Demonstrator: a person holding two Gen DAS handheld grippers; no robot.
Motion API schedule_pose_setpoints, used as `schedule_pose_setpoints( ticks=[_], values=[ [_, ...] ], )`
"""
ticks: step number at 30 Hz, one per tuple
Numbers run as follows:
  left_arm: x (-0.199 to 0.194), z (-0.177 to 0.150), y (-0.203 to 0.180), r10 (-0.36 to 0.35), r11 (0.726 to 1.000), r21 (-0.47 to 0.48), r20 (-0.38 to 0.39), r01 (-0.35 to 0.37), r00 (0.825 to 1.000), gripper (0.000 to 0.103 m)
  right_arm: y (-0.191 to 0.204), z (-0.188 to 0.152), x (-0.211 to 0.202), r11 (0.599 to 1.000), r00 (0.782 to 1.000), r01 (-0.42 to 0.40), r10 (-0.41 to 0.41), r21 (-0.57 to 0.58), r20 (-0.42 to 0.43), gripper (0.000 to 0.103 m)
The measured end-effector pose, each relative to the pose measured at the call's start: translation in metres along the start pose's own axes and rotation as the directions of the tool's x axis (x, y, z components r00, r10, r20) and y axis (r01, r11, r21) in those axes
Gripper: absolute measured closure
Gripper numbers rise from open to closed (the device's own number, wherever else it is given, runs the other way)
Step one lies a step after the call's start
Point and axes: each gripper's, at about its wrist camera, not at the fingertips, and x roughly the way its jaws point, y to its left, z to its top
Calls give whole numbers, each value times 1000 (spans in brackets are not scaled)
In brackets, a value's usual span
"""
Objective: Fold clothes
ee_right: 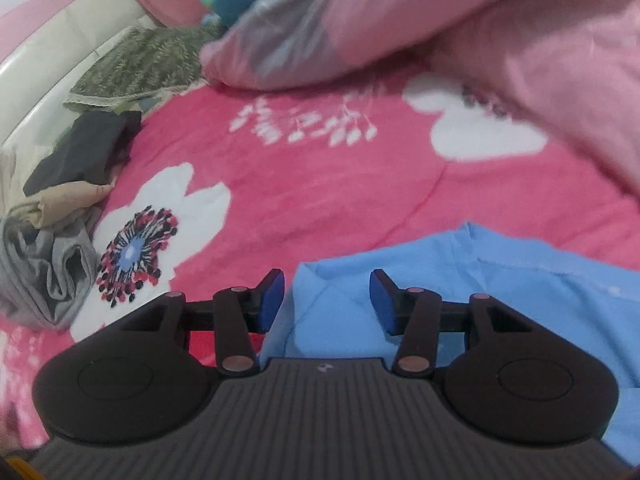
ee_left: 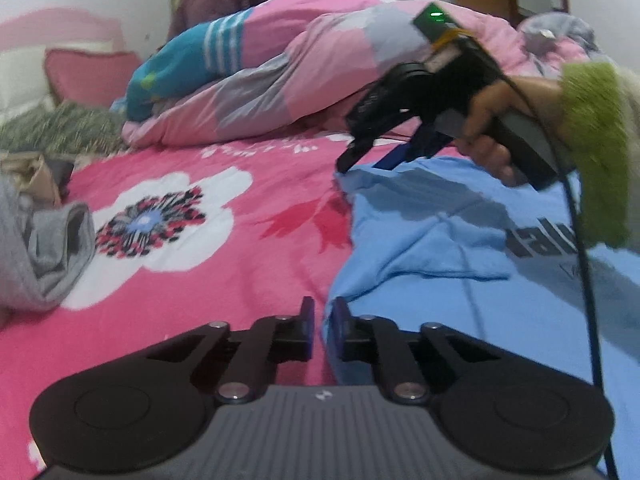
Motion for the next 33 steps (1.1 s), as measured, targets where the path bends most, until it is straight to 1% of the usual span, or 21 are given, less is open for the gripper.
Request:
schedule_pose_setpoints(
  ticks=[2, 3, 4, 5, 6, 9, 11, 14, 20, 23, 25, 27, 28, 30, 33],
  values=[
    [0, 0, -4, 7, 1000, 23, 5, -7, 1000, 99, -2, 0, 4, 1000, 999, -21, 22, 19, -25, 59],
    [1, 0, -5, 8, 1000, 29, 6, -8, 1000, 100, -3, 0, 5, 1000, 999, -22, 23, 20, -30, 65],
    [1, -1, -5, 10, 999, 33, 8, -11, 1000, 100, -4, 0, 5, 1000, 999, -23, 24, 17, -35, 84],
    [1, -1, -5, 12, 999, 32, 8, -13, 1000, 101, -3, 0, 6, 1000, 999, -26, 27, 13, -41, 95],
    [0, -1, -5, 13, 999, 29, 9, -13, 1000, 101, -3, 0, 5, 999, 999, -33, 33, 7, -38, 98],
    [1, -1, -4, 16, 999, 29, 9, -16, 1000, 101, 3, 1, 0, 998, 999, -48, 48, -39, 14, 99],
    [1, -2, -6, 18, 999, 36, 10, -19, 1000, 101, 3, 3, -2, 998, 997, -59, 61, -34, 51, 99],
    [1, -2, -8, 21, 999, 48, 5, -21, 1000, 101, 0, 9, 3, 997, 993, -79, 81, -21, 85, 100],
    [2, -4, -9, 18, 998, 55, -8, -17, 1000, 102, -7, 14, 24, 994, 986, -108, 107, -5, 129, 99],
    [2, -4, -8, 16, 998, 55, -11, -15, 1000, 102, -12, 13, 39, 995, 986, -101, 98, 14, 131, 97],
    [2, -4, -8, 13, 999, 53, -13, -12, 1000, 102, -16, 13, 44, 994, 984, -103, 96, 38, 150, 97],
    [2, -5, -8, 10, 999, 51, -16, -9, 1000, 102, -22, 15, 41, 990, 980, -110, 93, 86, 178, 96],
    [2, -5, -7, 7, 999, 49, -17, -6, 1000, 102, -25, 17, 39, 987, 977, -113, 90, 111, 193, 92],
    [3, -4, -4, -4, 999, 36, -22, 4, 1000, 102, -30, 19, 30, 981, 971, -120, 84, 152, 225, 88],
    [4, -4, 1, -22, 1000, 12, -32, 22, 999, 101, -36, 18, -8, 977, 955, -140, 90, 159, 282, 88]
  ],
)
